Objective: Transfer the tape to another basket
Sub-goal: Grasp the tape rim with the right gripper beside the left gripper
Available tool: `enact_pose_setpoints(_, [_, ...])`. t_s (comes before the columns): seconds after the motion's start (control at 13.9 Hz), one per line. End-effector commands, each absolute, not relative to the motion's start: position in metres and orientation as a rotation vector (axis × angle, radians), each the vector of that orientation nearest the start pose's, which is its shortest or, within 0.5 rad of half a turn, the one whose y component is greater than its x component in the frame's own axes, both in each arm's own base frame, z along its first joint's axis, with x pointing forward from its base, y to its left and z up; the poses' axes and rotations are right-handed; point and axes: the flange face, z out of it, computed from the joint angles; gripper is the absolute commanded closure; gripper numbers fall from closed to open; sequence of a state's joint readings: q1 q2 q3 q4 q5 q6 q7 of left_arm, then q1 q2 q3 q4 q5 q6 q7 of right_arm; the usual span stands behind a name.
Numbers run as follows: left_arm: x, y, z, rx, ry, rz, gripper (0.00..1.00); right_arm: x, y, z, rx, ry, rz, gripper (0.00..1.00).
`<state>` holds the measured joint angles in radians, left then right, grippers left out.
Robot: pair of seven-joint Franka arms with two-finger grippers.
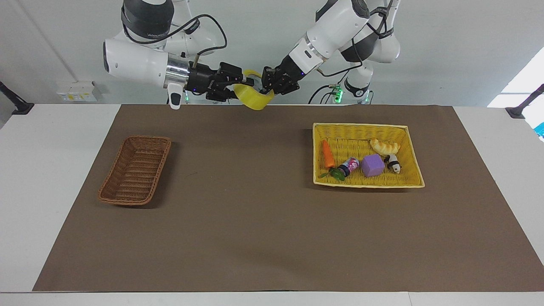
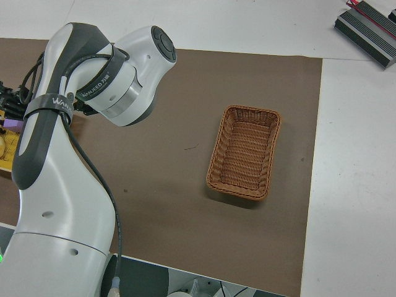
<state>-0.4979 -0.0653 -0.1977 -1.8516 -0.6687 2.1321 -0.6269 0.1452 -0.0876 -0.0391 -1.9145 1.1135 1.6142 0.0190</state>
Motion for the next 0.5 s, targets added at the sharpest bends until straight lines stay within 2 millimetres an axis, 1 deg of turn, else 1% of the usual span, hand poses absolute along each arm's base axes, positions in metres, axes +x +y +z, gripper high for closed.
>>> enact_pose_setpoints(0.0, [0.425, -0.397, 0.604, 2.397, 0.260, -0.107, 1.00, 0.504, 0.149, 0.567, -2.031, 0.109, 0.310, 0.73])
enact_pose_setpoints(0.07, [0.425, -0.398, 0.604, 2.397, 0.258, -0.107, 1.00, 0.505, 0.149, 0.568, -2.031, 0.115, 0.315, 0.95])
enact_pose_setpoints(0.14, [0.425, -0.397, 0.603, 2.398, 0.261, -0.108, 1.00, 0.506, 0.147, 0.568, -2.032, 0.135, 0.323, 1.00])
enact_pose_setpoints(0.22, [0.425, -0.397, 0.603, 2.399, 0.260, -0.110, 1.00, 0.509, 0.148, 0.572, -2.036, 0.159, 0.332, 1.00])
enact_pose_setpoints(0.29, [0.425, -0.397, 0.603, 2.399, 0.258, -0.109, 0.84, 0.513, 0.148, 0.573, -2.050, 0.169, 0.342, 1.00])
enact_pose_setpoints(0.36, [0.425, -0.397, 0.603, 2.399, 0.260, -0.110, 0.37, 0.515, 0.146, 0.575, -2.059, 0.170, 0.338, 1.00])
enact_pose_setpoints(0.43, [0.424, -0.398, 0.603, 2.398, 0.269, -0.117, 0.00, 0.517, 0.145, 0.576, -2.059, 0.175, 0.337, 1.00])
